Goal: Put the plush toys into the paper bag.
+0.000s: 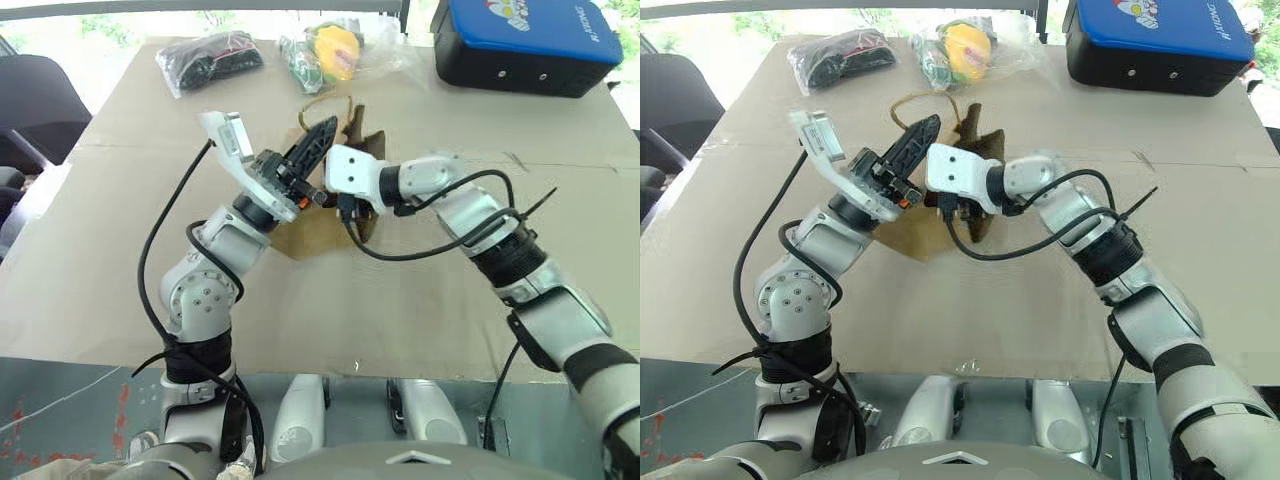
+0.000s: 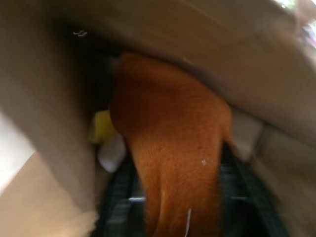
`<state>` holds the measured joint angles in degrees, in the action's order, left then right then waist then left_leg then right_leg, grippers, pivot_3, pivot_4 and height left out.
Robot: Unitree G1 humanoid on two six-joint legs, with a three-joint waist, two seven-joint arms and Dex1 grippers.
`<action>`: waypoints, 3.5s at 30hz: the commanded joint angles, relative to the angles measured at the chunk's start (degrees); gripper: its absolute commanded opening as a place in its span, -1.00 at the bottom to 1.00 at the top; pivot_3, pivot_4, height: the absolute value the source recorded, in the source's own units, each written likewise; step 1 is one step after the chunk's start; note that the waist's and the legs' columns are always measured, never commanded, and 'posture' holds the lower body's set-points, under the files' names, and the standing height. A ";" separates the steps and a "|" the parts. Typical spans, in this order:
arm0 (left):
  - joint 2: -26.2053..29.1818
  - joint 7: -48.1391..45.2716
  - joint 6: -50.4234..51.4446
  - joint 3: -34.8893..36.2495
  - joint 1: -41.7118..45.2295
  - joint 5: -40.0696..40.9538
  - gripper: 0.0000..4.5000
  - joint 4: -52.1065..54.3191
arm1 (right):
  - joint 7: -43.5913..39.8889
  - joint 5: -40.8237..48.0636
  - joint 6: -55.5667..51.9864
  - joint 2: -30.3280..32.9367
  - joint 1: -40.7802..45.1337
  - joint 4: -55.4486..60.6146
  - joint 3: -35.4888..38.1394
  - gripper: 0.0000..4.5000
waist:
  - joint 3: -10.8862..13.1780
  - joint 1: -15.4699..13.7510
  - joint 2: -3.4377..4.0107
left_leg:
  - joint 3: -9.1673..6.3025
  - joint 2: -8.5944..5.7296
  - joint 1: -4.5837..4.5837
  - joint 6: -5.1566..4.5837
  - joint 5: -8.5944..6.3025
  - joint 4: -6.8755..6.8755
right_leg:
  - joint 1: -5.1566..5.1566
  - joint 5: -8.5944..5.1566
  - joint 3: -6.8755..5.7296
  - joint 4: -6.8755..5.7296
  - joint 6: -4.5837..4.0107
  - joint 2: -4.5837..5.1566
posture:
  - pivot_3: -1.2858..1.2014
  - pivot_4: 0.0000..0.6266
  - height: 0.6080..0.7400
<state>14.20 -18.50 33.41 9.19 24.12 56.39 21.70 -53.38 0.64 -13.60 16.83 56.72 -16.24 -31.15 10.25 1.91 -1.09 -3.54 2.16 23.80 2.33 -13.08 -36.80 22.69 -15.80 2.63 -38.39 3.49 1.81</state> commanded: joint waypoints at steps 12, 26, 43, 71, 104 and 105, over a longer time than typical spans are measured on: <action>4.69 -4.72 -1.54 4.20 -1.25 0.64 -1.00 0.97 | 1.52 17.97 -27.04 13.15 -14.66 31.64 26.82 0.95 | 0.01 -1.14 0.00 | -0.03 -0.05 0.07 -0.25 -0.14 -0.06 | -0.02 0.00 -0.04 0.00 0.01 0.09 | 0.03 -0.52 1.00; 4.69 -6.68 -1.42 3.84 1.68 0.03 -1.00 -1.69 | 20.63 39.54 -64.56 5.11 -41.62 48.00 56.37 0.95 | 0.00 -1.06 -0.01 | 0.04 -0.05 0.00 -0.26 -0.15 -0.07 | -0.04 -0.01 0.04 -0.09 0.01 0.02 | 0.03 -0.52 1.00; 5.50 -5.27 -1.26 5.77 1.63 0.80 -1.00 -0.87 | 21.60 48.97 -44.54 -12.88 -17.48 28.86 51.17 -0.43 | 0.04 0.36 0.06 | 0.08 -0.02 -0.02 -0.26 -0.15 -0.21 | 0.03 -0.01 0.15 -0.35 0.01 -0.06 | 0.03 -0.52 1.00; 25.90 -31.22 3.30 9.97 -9.48 -3.22 1.00 -7.86 | 24.22 65.16 -50.48 26.90 -31.41 54.88 46.69 0.03 | 0.04 0.66 0.06 | 0.13 0.05 -0.05 -0.28 -0.16 -0.04 | 0.08 -0.04 0.20 -0.24 0.00 -0.11 | 0.03 -0.52 1.00; 22.36 -15.38 4.09 14.28 -28.26 0.80 1.00 12.37 | 7.48 23.69 -18.67 4.10 -23.57 29.78 10.52 -0.96 | -0.02 -0.21 -0.08 | 0.08 0.03 -0.07 -0.26 -0.16 -0.07 | 0.05 -0.03 0.12 -0.23 -0.02 -0.03 | 0.03 -0.52 1.00; 21.30 -14.69 3.16 12.07 -28.01 -1.22 1.00 13.13 | 7.32 23.02 -18.05 3.03 -23.02 28.35 10.07 -0.96 | -0.02 -0.15 -0.09 | 0.09 0.02 -0.08 -0.26 -0.16 -0.07 | 0.05 -0.03 0.12 -0.24 -0.02 -0.03 | 0.03 -0.52 1.00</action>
<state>35.98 -34.26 38.87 22.88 -4.47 57.56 32.08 -45.52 24.55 -33.39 20.73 32.60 12.39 -20.81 10.23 1.76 -1.18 -3.47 2.19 23.73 2.07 -13.23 -36.86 22.75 -15.83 2.75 -38.63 3.47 1.76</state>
